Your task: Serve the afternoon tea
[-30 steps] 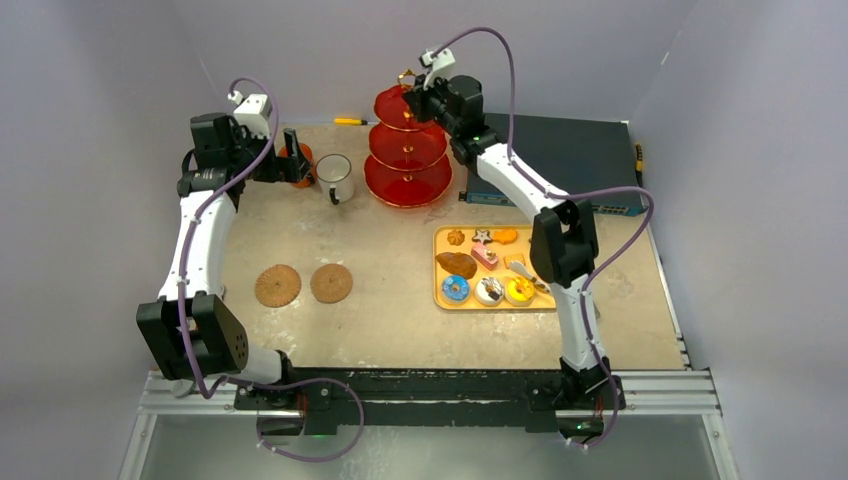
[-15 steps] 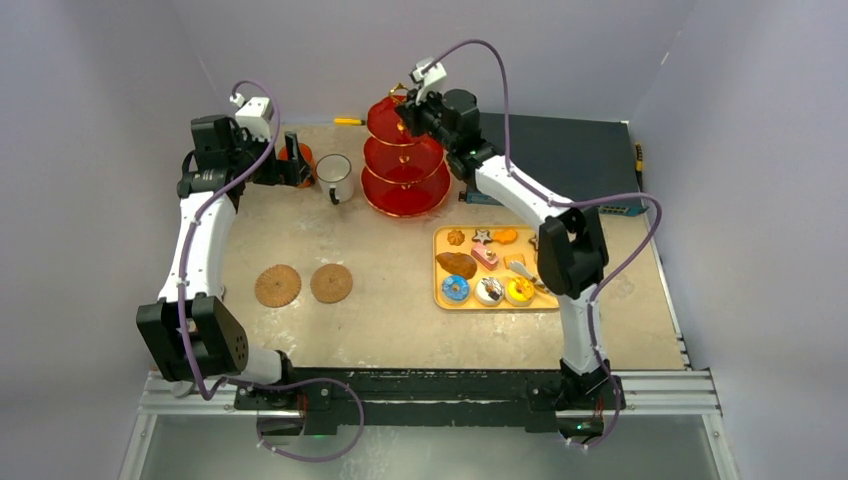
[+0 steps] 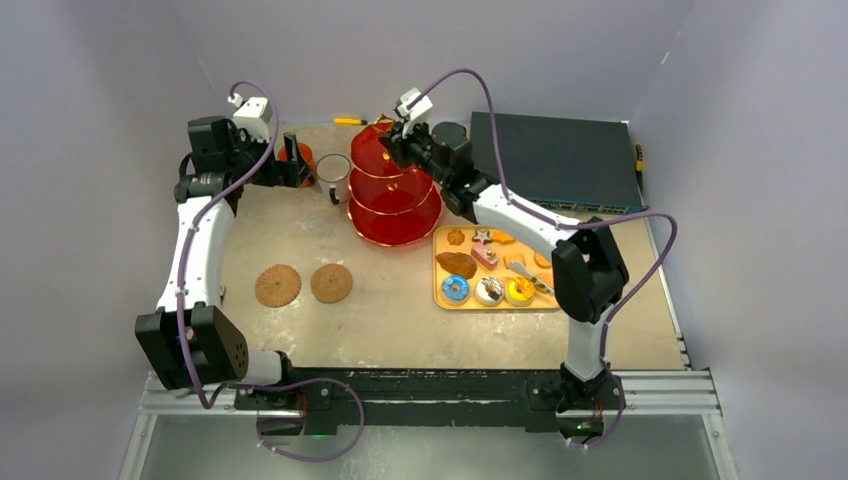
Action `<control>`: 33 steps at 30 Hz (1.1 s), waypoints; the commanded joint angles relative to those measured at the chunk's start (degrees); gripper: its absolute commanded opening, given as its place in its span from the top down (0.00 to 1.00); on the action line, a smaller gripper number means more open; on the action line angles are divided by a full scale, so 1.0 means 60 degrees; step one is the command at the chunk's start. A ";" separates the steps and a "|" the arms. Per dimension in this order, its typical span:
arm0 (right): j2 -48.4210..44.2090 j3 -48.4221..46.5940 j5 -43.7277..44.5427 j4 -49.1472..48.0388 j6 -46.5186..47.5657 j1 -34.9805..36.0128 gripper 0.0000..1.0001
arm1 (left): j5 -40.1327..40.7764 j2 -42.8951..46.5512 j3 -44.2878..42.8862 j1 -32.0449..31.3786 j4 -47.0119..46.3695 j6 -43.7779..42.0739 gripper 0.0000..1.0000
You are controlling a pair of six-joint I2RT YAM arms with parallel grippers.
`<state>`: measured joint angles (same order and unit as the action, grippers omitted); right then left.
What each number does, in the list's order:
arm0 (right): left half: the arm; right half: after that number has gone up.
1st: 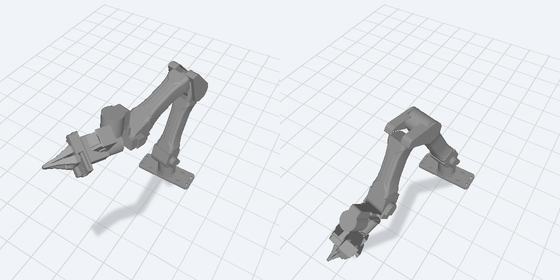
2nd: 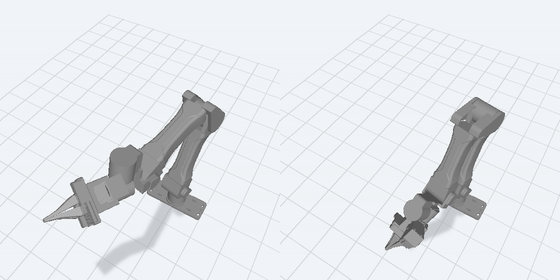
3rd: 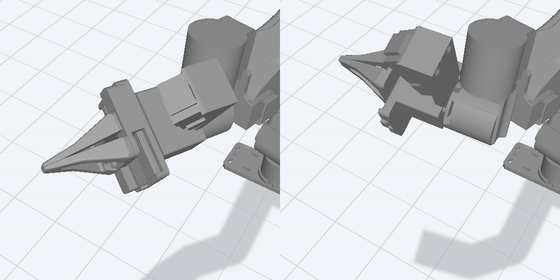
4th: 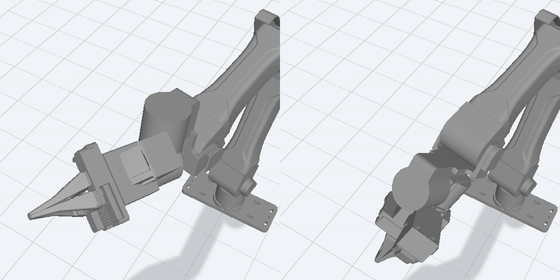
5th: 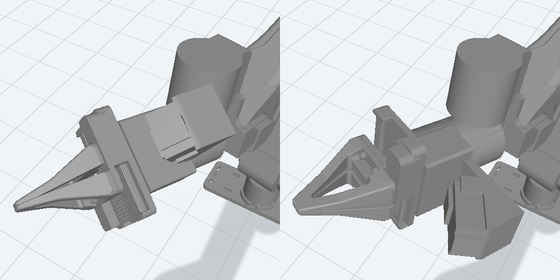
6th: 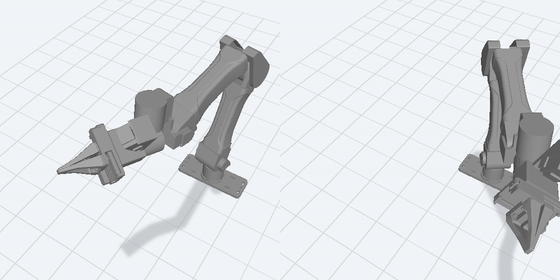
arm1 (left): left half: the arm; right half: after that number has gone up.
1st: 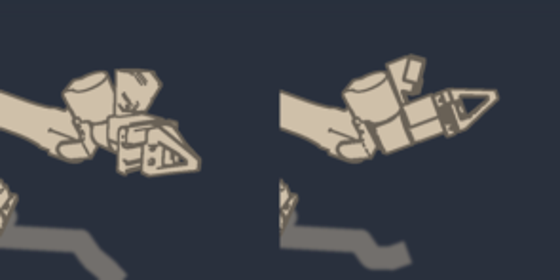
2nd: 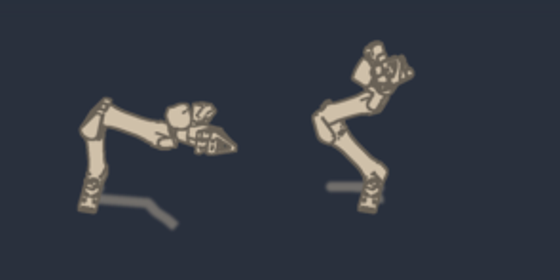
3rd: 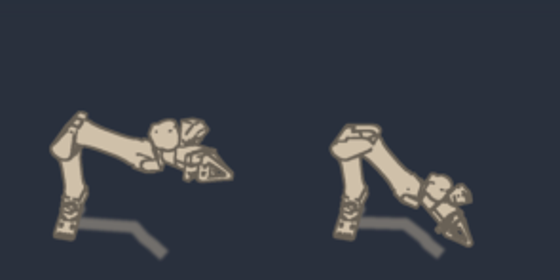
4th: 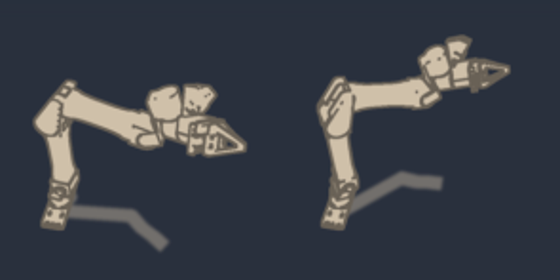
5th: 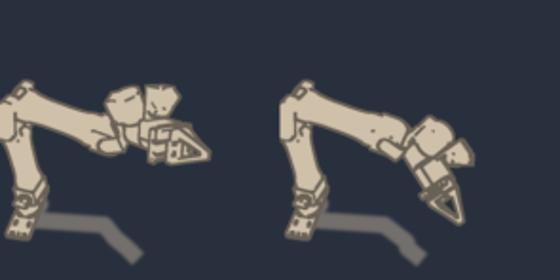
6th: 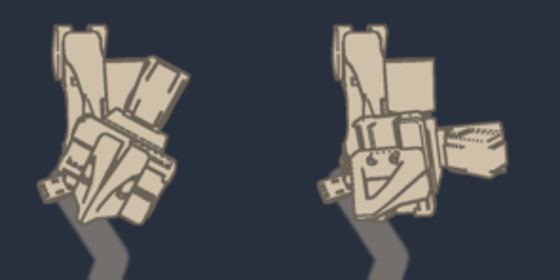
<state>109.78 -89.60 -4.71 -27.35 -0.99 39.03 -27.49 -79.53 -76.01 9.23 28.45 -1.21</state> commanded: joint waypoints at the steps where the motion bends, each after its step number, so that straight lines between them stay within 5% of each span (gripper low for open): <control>1: -0.0645 0.0521 0.0507 -0.0846 0.0001 0.0042 0.82 | -0.0288 0.0336 0.0140 -0.0001 0.0022 -0.0171 0.01; 8: -0.1093 0.0977 0.0910 -0.0922 0.0051 0.0044 0.36 | -0.0575 0.0442 0.0169 0.0002 0.0207 -0.0315 0.01; 12: -0.1682 0.1159 0.1231 -0.0444 0.0085 0.0045 0.27 | -0.0679 0.0584 0.0228 -0.0001 0.0374 -0.0436 0.01; 17: -0.2991 0.1926 0.1635 0.0418 -0.0149 0.0031 0.05 | -0.0746 0.0769 0.0310 0.0000 0.0590 -0.0684 0.01; 25: -0.4541 0.3285 0.3863 0.2466 -0.1118 -0.0123 0.06 | -0.0870 0.0827 0.0300 -0.0296 0.1045 -0.0989 0.01; 33: -0.6211 0.5584 0.5217 0.4632 -0.3525 -0.2113 0.12 | -0.0973 0.1082 0.0293 -0.1166 0.1849 -0.1790 0.01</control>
<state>78.48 -62.54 20.93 -7.66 -12.93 32.34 -31.57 -75.50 -74.32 4.67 36.67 -7.84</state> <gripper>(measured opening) 0.894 0.994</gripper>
